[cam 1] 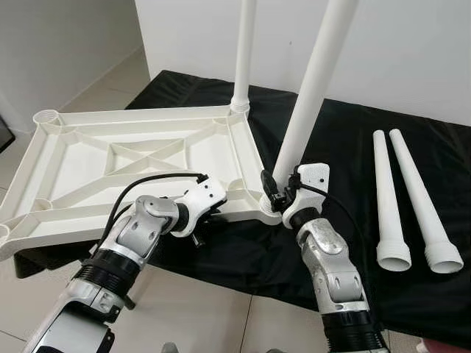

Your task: Building children table

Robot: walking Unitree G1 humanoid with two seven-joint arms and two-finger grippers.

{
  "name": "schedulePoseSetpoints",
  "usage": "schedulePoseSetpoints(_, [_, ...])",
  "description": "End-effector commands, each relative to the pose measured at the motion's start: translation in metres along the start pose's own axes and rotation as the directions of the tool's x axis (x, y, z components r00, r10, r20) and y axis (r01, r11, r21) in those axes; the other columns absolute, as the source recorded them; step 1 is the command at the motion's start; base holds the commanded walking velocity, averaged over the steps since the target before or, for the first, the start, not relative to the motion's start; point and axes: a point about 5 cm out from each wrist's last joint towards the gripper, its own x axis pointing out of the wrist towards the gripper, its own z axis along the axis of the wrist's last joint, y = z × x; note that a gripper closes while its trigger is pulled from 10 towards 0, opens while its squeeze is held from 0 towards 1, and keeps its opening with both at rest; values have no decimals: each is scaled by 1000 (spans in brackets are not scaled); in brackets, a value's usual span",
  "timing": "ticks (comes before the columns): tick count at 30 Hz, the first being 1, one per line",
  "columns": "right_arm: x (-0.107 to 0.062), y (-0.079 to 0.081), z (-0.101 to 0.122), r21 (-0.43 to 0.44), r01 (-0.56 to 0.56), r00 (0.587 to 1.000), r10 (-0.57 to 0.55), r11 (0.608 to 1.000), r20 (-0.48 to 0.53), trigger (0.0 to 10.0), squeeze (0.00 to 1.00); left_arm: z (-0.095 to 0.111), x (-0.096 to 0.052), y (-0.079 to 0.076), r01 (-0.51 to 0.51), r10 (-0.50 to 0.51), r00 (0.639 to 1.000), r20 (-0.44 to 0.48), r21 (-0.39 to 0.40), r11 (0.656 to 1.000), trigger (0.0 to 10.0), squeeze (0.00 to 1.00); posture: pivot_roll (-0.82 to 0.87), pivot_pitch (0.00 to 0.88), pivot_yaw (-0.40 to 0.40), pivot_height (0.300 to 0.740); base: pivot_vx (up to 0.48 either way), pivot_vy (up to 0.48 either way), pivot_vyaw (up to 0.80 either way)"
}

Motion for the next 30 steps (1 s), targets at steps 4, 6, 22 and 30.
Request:
schedulePoseSetpoints(4, [-1,6,1,10,11,1000,-11,1000,-14,8510,0,0,1,-2,-22,22,1000,-2,6,1000,10000,0,-32,2,-23,740,0,0,0])
schedulePoseSetpoints(6, [-1,7,0,10,11,1000,-11,1000,-24,10000,439,0,1,-2,-22,22,1000,-2,7,1000,10000,0,-30,0,-23,740,0,0,0])
schedulePoseSetpoints(22, [11,-16,-6,-16,-162,986,161,987,-34,10000,1000,2,2,-2,-23,23,1000,1,7,1000,10000,0,-36,0,-21,740,0,0,0])
schedulePoseSetpoints(30, [17,-33,-7,-25,-323,946,322,946,-31,10000,0,2,2,0,-24,24,1000,1,9,1000,10000,0,-38,0,-19,740,0,0,0])
